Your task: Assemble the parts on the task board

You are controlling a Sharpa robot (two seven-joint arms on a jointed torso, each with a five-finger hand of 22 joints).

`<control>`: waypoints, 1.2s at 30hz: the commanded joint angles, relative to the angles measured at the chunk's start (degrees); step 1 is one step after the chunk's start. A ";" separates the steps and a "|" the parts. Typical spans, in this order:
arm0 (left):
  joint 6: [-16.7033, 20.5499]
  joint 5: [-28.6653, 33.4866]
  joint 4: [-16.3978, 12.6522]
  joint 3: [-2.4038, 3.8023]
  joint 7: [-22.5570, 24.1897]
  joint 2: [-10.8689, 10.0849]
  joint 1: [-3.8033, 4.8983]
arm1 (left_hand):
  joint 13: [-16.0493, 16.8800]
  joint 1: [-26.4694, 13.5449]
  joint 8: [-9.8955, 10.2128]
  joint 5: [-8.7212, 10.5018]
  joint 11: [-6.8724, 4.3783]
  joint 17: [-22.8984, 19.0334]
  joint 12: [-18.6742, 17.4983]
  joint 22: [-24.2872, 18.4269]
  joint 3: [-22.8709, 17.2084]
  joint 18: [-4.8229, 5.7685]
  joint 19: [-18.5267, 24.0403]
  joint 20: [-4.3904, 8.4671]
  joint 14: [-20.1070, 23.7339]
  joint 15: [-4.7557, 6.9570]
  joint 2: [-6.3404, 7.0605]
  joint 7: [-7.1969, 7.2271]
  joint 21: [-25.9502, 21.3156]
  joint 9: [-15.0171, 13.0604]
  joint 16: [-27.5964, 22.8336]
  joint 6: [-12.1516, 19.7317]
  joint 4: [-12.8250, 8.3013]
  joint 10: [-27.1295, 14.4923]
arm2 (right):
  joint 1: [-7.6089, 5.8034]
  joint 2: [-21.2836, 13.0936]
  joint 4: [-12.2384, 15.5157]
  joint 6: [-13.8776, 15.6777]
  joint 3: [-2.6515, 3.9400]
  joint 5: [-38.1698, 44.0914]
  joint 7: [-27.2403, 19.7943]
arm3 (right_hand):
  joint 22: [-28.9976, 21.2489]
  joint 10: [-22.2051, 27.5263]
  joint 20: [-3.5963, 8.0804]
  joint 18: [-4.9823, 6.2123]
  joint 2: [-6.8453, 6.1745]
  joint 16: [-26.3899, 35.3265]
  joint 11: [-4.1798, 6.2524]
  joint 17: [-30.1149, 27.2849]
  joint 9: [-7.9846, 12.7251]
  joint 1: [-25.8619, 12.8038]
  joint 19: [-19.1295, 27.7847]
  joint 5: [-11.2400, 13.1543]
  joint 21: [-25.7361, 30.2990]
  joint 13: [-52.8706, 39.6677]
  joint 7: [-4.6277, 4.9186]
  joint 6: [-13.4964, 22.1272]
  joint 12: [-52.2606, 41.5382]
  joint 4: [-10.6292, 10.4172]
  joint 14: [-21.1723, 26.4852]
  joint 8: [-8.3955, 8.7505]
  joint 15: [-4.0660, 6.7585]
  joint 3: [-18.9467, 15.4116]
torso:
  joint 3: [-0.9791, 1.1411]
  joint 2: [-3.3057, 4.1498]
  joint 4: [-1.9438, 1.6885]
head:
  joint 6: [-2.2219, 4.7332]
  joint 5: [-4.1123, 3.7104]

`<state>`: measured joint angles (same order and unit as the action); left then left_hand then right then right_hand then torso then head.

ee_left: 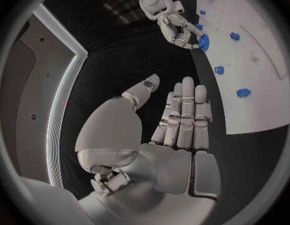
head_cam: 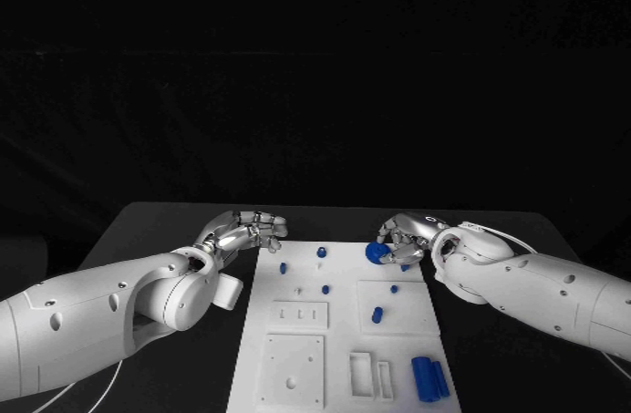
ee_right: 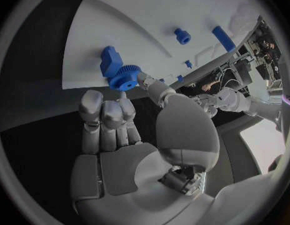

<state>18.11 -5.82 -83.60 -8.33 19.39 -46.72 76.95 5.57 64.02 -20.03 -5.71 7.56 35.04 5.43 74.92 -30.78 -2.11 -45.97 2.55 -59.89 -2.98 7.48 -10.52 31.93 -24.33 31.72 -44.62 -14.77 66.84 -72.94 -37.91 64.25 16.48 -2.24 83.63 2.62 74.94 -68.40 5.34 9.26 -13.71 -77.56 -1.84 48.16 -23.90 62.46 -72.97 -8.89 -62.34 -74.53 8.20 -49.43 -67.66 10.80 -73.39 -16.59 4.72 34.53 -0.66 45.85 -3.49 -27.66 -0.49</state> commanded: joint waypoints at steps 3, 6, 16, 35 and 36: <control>-0.90 -0.26 -0.09 0.05 0.53 0.09 0.13 | -0.08 -0.26 -0.10 0.38 0.25 0.06 -0.37 0.63 -0.11 -1.01 0.10 0.26 0.19 0.12 -0.17 -0.16 0.39 0.04 0.18 -0.29 -0.19 -0.28 | 0.09 0.01 0.24 1.00 -0.03 -1.09 -0.45 | 1.22 -0.41 0.30 5.74 0.28 -0.30 0.11 0.21 0.06 -0.09 0.14 -0.38 -0.50 -0.01 0.08 -0.34 -0.28 0.06 0.32 0.04 -0.11 0.42 | -0.01 0.03 -0.03 | 0.06 0.01; -0.95 -0.27 -0.10 0.05 0.50 0.13 0.13 | -0.08 -0.26 -0.08 0.38 0.26 0.07 -0.39 0.63 -0.11 -1.01 0.11 0.26 0.20 0.12 -0.14 -0.17 0.39 0.05 0.18 -0.26 -0.20 -0.29 | 0.09 -0.02 0.23 1.00 -0.03 -1.09 -0.28 | 1.21 -0.33 0.33 5.74 0.14 -0.28 0.07 0.34 0.10 -0.23 0.17 -0.66 -0.61 0.02 0.12 -0.21 -0.32 0.12 0.32 0.11 -0.14 0.34 | -0.01 -0.03 0.05 | 0.05 0.03; -1.05 -0.29 -0.14 0.05 0.42 0.12 0.13 | -0.11 -0.25 -0.03 0.40 0.31 0.08 -0.49 0.62 -0.12 -1.00 0.12 0.26 0.22 0.12 -0.14 -0.20 0.39 0.08 0.16 -0.18 -0.22 -0.39 | 0.09 0.13 -0.15 0.92 -0.03 -0.05 0.05 | 1.19 0.07 0.43 5.74 0.07 -0.26 0.01 0.53 0.16 -0.32 0.19 -0.87 -0.78 0.29 0.19 0.04 -0.08 0.27 0.32 0.25 -0.20 0.21 | 0.03 0.00 0.08 | 0.03 0.01; -1.01 -0.50 -0.16 0.06 0.33 0.07 0.14 | -0.14 -0.25 0.00 0.40 0.37 0.10 -0.60 0.61 -0.14 -1.00 0.13 0.26 0.22 0.11 -0.14 -0.23 0.39 0.11 0.15 -0.11 -0.23 -0.48 | 0.86 1.48 -1.65 -0.98 -0.08 1.14 0.31 | 1.11 1.08 0.57 5.74 0.10 -0.04 -0.25 0.91 0.28 -0.61 0.45 -0.52 -0.99 0.94 0.44 0.62 0.50 0.48 0.36 0.54 -0.46 -0.11 | 0.07 0.07 0.07 | -0.27 0.14; -1.01 -0.50 -0.15 0.06 0.32 0.08 0.14 | -0.14 -0.25 0.01 0.40 0.37 0.10 -0.60 0.61 -0.14 -1.00 0.13 0.26 0.22 0.11 -0.15 -0.23 0.40 0.11 0.15 -0.11 -0.23 -0.49 | 0.88 1.51 -1.70 -1.14 -0.08 1.14 0.27 | 1.11 1.08 0.58 5.74 0.24 -0.02 -0.23 0.96 0.24 -0.59 0.47 -0.43 -1.01 0.96 0.42 0.48 0.46 0.49 0.36 0.45 -0.44 -0.08 | 0.05 0.05 0.06 | -0.31 0.10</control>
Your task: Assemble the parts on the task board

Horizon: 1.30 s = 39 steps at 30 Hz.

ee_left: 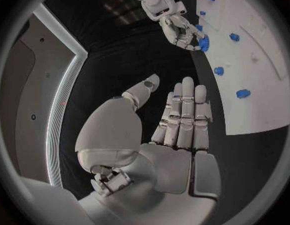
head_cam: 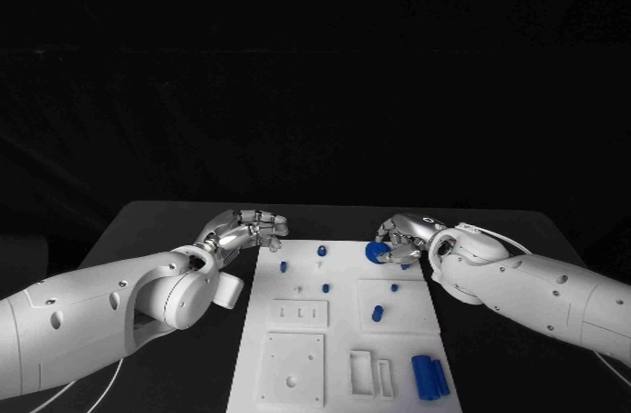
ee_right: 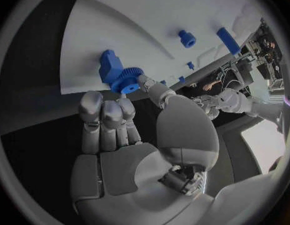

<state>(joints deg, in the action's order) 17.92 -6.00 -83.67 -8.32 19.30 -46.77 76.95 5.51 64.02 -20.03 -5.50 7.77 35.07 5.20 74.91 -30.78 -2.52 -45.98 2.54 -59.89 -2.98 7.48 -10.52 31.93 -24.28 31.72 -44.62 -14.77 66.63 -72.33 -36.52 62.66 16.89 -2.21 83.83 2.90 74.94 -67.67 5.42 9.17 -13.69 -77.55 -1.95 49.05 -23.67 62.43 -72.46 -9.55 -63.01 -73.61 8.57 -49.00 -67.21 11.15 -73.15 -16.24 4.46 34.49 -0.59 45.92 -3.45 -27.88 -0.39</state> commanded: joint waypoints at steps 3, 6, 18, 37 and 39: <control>-0.84 -0.32 -0.09 0.05 0.39 0.12 0.14 | -0.08 -0.26 0.00 0.19 0.17 0.07 -0.38 0.62 -0.15 -0.59 0.13 0.27 0.22 0.11 -0.15 -0.23 0.40 0.06 0.15 -0.11 -0.22 -0.27 | 0.32 0.06 -0.15 -1.98 -0.14 0.97 0.03 | 1.07 0.24 0.51 5.83 0.84 0.11 0.10 0.27 -0.18 -0.25 0.06 1.26 -0.44 0.07 -0.19 -0.81 -0.23 0.13 0.06 -0.38 0.01 0.49 | -0.05 -0.06 -0.02 | -0.24 -0.06; -0.81 -0.32 -0.06 0.05 0.34 0.11 0.14 | -0.08 -0.26 0.00 0.19 0.17 0.07 -0.39 0.62 -0.15 -0.59 0.13 0.27 0.22 0.11 -0.16 -0.24 0.40 0.06 0.15 -0.11 -0.22 -0.28 | 0.41 0.07 -0.21 -2.12 -0.15 1.43 -0.02 | 1.03 0.38 0.46 5.83 1.42 0.29 0.36 0.42 -0.29 -0.09 0.15 2.24 -0.48 0.31 -0.46 -1.49 -0.15 -0.30 0.02 -0.72 0.25 1.45 | -0.04 -0.07 -0.01 | -0.29 -0.02; -0.78 -0.35 -0.13 0.05 0.25 0.05 0.14 | -0.09 -0.23 0.00 0.17 0.17 0.08 -0.41 0.62 -0.18 -0.59 0.13 0.27 0.22 0.11 -0.22 -0.23 0.40 0.06 0.15 -0.13 -0.22 -0.28 | 0.61 0.10 -0.39 -2.49 -0.40 7.17 0.35 | 1.07 0.43 0.30 5.83 1.80 1.02 1.15 1.06 -0.62 1.99 0.37 3.01 -0.94 1.11 -1.29 -3.50 -0.09 -0.19 -0.30 -1.58 1.01 7.03 | -0.01 -0.08 0.03 | -0.42 -0.18; -0.63 -0.38 -0.31 0.05 0.30 -0.04 0.14 | -0.09 -0.51 0.00 0.17 0.20 0.11 -0.48 0.60 -0.12 -0.55 0.13 0.24 0.22 0.09 -0.27 -0.26 0.41 0.08 0.13 -0.12 -0.02 -0.27 | 0.61 0.07 3.07 3.72 -0.41 17.39 3.34 | 0.84 -0.30 0.46 5.83 1.12 1.62 1.57 1.86 -0.95 0.33 -0.16 -2.10 -1.45 1.44 -1.72 -4.88 -0.71 -0.55 -0.60 -2.15 1.42 8.43 | -0.07 -0.11 -0.04 | -0.09 -0.25; -0.58 -0.38 -0.33 0.05 0.29 -0.06 0.14 | -0.09 -0.53 0.01 0.17 0.21 0.11 -0.49 0.60 -0.12 -0.55 0.13 0.24 0.22 0.09 -0.28 -0.26 0.41 0.08 0.13 -0.12 -0.01 -0.28 | 0.61 -0.18 4.10 4.33 -0.41 18.97 4.43 | 0.83 -0.43 0.54 5.83 0.89 1.66 1.62 1.94 -0.98 0.19 -0.27 -1.81 -1.50 1.45 -1.78 -5.02 -0.80 -0.89 -0.65 -2.21 1.47 8.51 | -0.07 -0.11 -0.04 | -0.04 -0.24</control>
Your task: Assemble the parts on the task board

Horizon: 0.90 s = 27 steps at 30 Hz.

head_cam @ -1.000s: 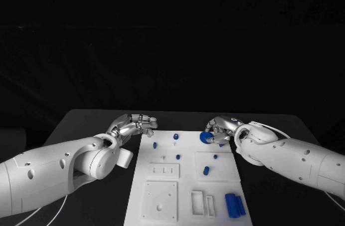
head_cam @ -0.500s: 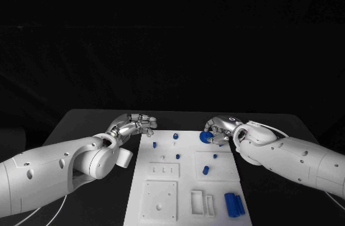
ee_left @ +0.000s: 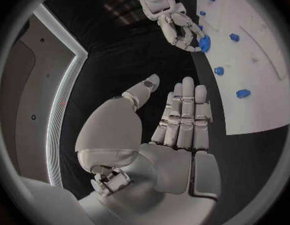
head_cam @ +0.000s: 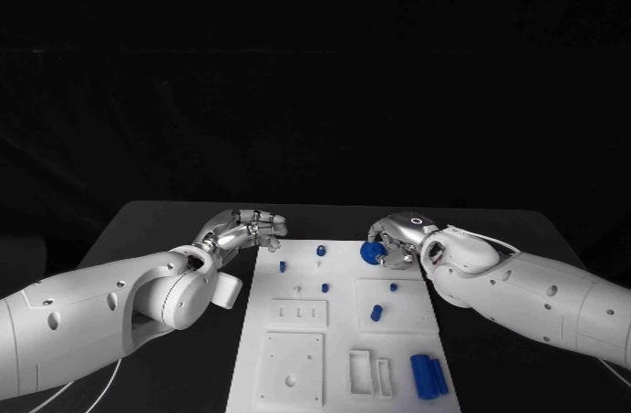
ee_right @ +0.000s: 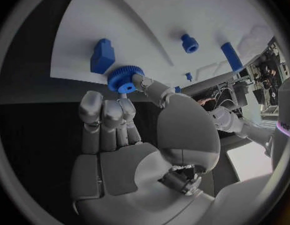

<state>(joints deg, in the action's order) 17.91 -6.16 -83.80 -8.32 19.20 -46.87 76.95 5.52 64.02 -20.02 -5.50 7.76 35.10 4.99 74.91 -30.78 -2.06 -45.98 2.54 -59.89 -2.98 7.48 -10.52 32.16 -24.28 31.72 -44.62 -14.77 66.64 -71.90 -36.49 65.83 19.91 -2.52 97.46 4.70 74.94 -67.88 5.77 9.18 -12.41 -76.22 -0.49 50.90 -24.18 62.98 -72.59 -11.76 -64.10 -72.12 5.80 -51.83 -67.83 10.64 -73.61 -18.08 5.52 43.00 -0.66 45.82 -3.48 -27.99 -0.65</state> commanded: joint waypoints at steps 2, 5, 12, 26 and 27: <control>-0.47 -0.23 -0.21 0.05 0.40 0.01 0.14 | -0.10 -0.54 0.00 0.17 0.22 0.08 -0.29 0.60 -0.12 -1.01 0.13 0.24 0.22 0.09 -0.28 -0.26 0.19 0.09 0.13 -0.12 0.00 -0.29 | 0.17 -0.56 2.18 2.12 -0.09 6.96 3.76 | 0.81 -0.23 0.25 5.82 -0.73 0.38 0.24 0.18 -0.52 -0.51 -0.22 0.84 -0.42 0.04 0.91 -2.43 -0.18 -0.82 -0.23 -0.47 0.48 0.11 | -0.03 -0.03 0.02 | 0.19 0.06; -0.36 -0.23 -0.22 0.05 0.42 -0.01 0.14 | -0.10 -0.56 0.00 0.17 0.22 0.08 -0.30 0.60 -0.12 -1.01 0.13 0.24 0.22 0.09 -0.29 -0.26 0.19 0.09 0.13 -0.12 0.01 -0.29 | 0.13 -1.00 4.26 3.27 -0.07 9.04 5.28 | 0.78 -0.52 0.36 5.82 -1.26 0.45 0.35 0.29 -0.58 -0.39 -0.34 1.43 -0.46 0.02 0.80 -2.72 -0.36 -1.30 -0.30 -0.58 0.58 0.43 | -0.02 -0.06 0.06 | 0.27 0.15; -0.19 -0.23 -0.16 0.05 0.48 -0.02 0.14 | -0.10 -0.60 0.01 0.17 0.23 0.09 -0.31 0.60 -0.11 -1.01 0.13 0.24 0.21 0.09 -0.30 -0.26 0.19 0.10 0.13 -0.11 0.04 -0.30 | -0.11 -1.40 8.73 4.82 -0.05 12.61 7.60 | 0.74 -1.07 0.57 5.82 -2.45 0.67 0.53 0.60 -0.66 0.00 -0.58 2.97 -0.52 0.16 0.62 -3.28 -0.55 -2.92 -0.48 -0.74 0.75 1.49 | 0.02 -0.05 0.07 | 0.66 0.23; 0.11 -0.22 -0.22 0.05 0.54 0.13 0.14 | -0.11 -0.62 0.01 0.15 0.22 0.10 -0.34 0.59 -0.13 -1.03 0.12 0.26 0.19 0.10 -0.32 -0.26 0.20 0.10 0.13 -0.12 0.07 -0.29 | -0.13 2.54 11.77 5.51 -0.05 16.08 10.12 | 0.78 -1.53 0.64 5.82 -3.23 0.83 0.62 0.84 -0.70 0.31 -0.85 4.01 -0.73 0.23 0.52 -3.61 -0.72 -4.06 -0.64 -0.80 0.83 2.15 | -0.04 0.07 -0.14 | 0.88 0.47; 0.12 -0.22 -0.26 0.05 0.53 0.10 0.14 | -0.11 -0.62 0.00 0.15 0.22 0.10 -0.34 0.59 -0.13 -1.03 0.12 0.26 0.19 0.10 -0.32 -0.25 0.20 0.10 0.13 -0.12 0.07 -0.29 | -0.13 3.03 11.51 5.52 -0.05 16.08 10.14 | 0.78 -1.55 0.64 5.82 -3.25 0.83 0.62 0.85 -0.70 0.33 -0.86 4.02 -0.74 0.23 0.52 -3.61 -0.73 -4.08 -0.64 -0.80 0.83 2.17 | -0.06 0.07 -0.17 | 0.84 0.45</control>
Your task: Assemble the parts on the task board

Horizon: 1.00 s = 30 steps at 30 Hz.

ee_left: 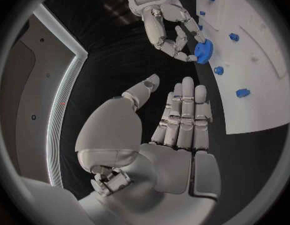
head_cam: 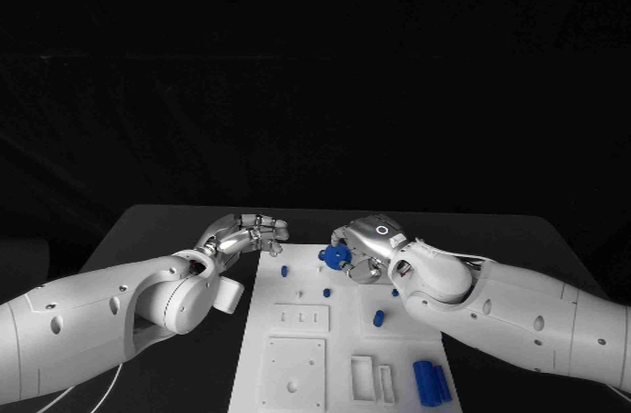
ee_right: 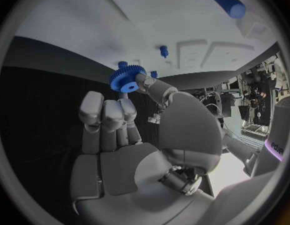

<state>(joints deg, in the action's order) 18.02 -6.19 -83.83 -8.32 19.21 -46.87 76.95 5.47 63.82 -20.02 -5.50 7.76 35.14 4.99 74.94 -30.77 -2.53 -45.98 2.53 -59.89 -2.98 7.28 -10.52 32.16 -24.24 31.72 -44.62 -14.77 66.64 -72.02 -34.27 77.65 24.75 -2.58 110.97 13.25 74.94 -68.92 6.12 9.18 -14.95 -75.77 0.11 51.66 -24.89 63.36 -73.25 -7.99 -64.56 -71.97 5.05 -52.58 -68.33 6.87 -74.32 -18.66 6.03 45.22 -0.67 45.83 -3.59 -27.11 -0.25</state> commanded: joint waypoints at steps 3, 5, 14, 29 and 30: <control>0.04 -0.19 -0.24 0.05 0.52 0.15 0.15 | -0.06 -0.42 0.00 0.14 0.22 0.06 -0.35 0.56 -0.13 -0.56 0.12 0.27 0.19 0.11 -0.13 -0.25 0.21 0.06 0.13 -0.12 0.08 -0.29 | -0.01 2.38 -1.38 0.47 -0.04 2.59 1.55 | 0.78 -0.51 0.29 5.82 -0.74 0.39 0.02 0.10 0.01 -0.01 -0.20 0.26 -0.29 0.09 1.26 -2.86 -0.21 -0.33 0.06 -0.22 0.33 -0.02 | -0.08 0.06 -0.01 | 0.05 0.10; 0.02 -0.19 -0.27 0.06 0.55 0.22 0.15 | -0.06 -0.42 0.00 0.14 0.22 0.07 -0.35 0.56 -0.13 -0.57 0.12 0.27 0.19 0.11 -0.12 -0.25 0.21 0.06 0.13 -0.12 0.08 -0.28 | 0.00 3.55 -2.33 0.36 -0.23 2.60 1.50 | 0.79 -0.53 0.29 5.82 -0.74 0.39 0.02 0.11 0.01 0.01 -0.21 0.27 -0.29 0.08 1.26 -2.86 -0.23 -0.35 0.06 -0.21 0.33 0.00 | -0.13 0.07 -0.03 | 0.00 0.13; -0.06 -0.19 -0.14 0.06 0.53 0.49 0.15 | -0.06 -0.41 0.00 0.13 0.22 0.08 -0.36 0.55 -0.15 -0.57 0.12 0.28 0.17 0.12 -0.13 -0.24 0.22 0.07 0.13 -0.13 0.08 -0.27 | 0.17 6.92 -5.22 -0.47 -1.96 2.49 0.85 | 0.80 -0.52 0.28 5.82 -0.86 0.42 0.01 0.13 0.03 -0.03 -0.23 0.30 -0.33 0.14 1.28 -2.79 -0.18 -0.42 0.04 -0.16 0.33 -0.05 | -0.15 0.19 -0.34 | -0.32 0.33; -0.14 -0.20 -0.13 0.07 0.49 0.59 0.16 | -0.06 -0.41 -0.01 0.13 0.21 0.09 -0.38 0.55 -0.16 -0.58 0.12 0.29 0.17 0.12 -0.12 -0.24 0.23 0.07 0.13 -0.13 0.07 -0.25 | 0.52 8.05 -7.06 -2.72 -2.61 2.50 1.13 | 0.83 -0.40 0.26 5.82 -1.21 0.49 -0.04 0.20 0.07 -0.18 -0.23 0.26 -0.41 0.28 1.33 -2.61 -0.05 -0.44 0.02 -0.03 0.28 -0.47 | -0.43 0.26 -0.58 | -0.50 0.39; -0.16 -0.20 -0.13 0.07 0.49 0.59 0.16 | -0.06 -0.41 -0.01 0.13 0.21 0.09 -0.38 0.55 -0.16 -0.58 0.12 0.29 0.17 0.12 -0.11 -0.24 0.23 0.07 0.13 -0.13 0.07 -0.25 | 0.52 8.07 -7.15 -3.40 -2.61 2.62 1.31 | 0.84 -0.35 0.25 5.82 -1.22 0.50 -0.05 0.21 0.08 -0.19 -0.23 0.33 -0.41 0.32 1.34 -2.59 -0.01 -0.43 0.02 -0.02 0.28 -0.52 | -0.39 0.25 -0.57 | -0.52 0.42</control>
<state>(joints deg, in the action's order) 18.04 -6.20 -83.83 -8.31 19.23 -46.37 76.96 5.48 63.82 -20.02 -5.50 7.75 35.18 4.99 74.93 -30.77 -2.14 -45.98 2.53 -59.89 -2.98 7.28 -10.52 32.15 -24.25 31.72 -44.62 -14.77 66.64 -71.53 -26.25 70.63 23.95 -5.17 112.60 14.15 74.94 -68.91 5.94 9.19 -15.67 -75.56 0.11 51.81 -24.78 63.10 -73.41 -7.98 -64.77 -71.70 4.62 -53.02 -68.33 6.55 -74.42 -18.29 5.93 44.90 -1.05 46.08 -4.16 -27.61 0.07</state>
